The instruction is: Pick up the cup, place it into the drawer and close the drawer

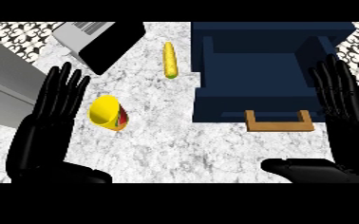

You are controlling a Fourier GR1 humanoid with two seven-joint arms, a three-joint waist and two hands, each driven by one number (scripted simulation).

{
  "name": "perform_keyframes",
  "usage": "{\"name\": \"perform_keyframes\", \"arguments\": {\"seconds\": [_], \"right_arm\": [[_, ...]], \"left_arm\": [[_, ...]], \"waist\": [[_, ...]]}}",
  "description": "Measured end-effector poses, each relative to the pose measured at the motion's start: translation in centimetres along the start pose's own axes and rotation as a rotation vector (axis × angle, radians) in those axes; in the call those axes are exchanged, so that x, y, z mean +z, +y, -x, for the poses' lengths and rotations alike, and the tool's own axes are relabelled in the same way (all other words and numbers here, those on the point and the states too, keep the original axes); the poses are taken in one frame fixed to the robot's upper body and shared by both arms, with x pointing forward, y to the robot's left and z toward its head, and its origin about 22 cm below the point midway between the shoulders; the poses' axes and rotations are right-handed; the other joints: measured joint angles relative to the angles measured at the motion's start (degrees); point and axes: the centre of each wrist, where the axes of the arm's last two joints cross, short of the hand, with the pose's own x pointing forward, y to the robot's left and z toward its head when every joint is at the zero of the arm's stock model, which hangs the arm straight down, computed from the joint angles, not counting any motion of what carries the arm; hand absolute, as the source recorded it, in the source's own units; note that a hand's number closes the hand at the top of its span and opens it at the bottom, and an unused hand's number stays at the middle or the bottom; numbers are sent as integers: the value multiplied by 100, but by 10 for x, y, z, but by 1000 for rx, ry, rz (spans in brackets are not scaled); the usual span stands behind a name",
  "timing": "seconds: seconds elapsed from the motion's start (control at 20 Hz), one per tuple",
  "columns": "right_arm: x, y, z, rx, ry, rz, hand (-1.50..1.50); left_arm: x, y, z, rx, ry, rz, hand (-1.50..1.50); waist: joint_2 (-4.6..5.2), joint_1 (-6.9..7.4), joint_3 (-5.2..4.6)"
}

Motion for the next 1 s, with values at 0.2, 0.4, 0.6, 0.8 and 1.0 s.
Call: {"name": "perform_keyframes", "arguments": {"seconds": [0.2, 0.4, 0.6, 0.8, 1.0], "right_arm": [[-3, -2, 12, 5, 2, -6, -150], [-4, -6, 15, 9, 4, -10, -150], [-7, -6, 12, 13, -1, -13, -150], [-7, -11, 18, 13, 1, -20, -150], [-8, -13, 19, 19, 4, -17, -150]], "left_arm": [[6, 13, 12, 28, 41, -17, -150], [13, 34, 28, 4, 81, -63, -150], [23, 50, 50, -38, 110, -118, -150], [23, 66, 75, -76, 149, -164, -150], [32, 87, 99, -120, 177, -201, -150]], "waist": [[3, 7, 0], [5, 5, 0], [6, 1, -1], [9, -9, -1], [10, -16, -1]]}}
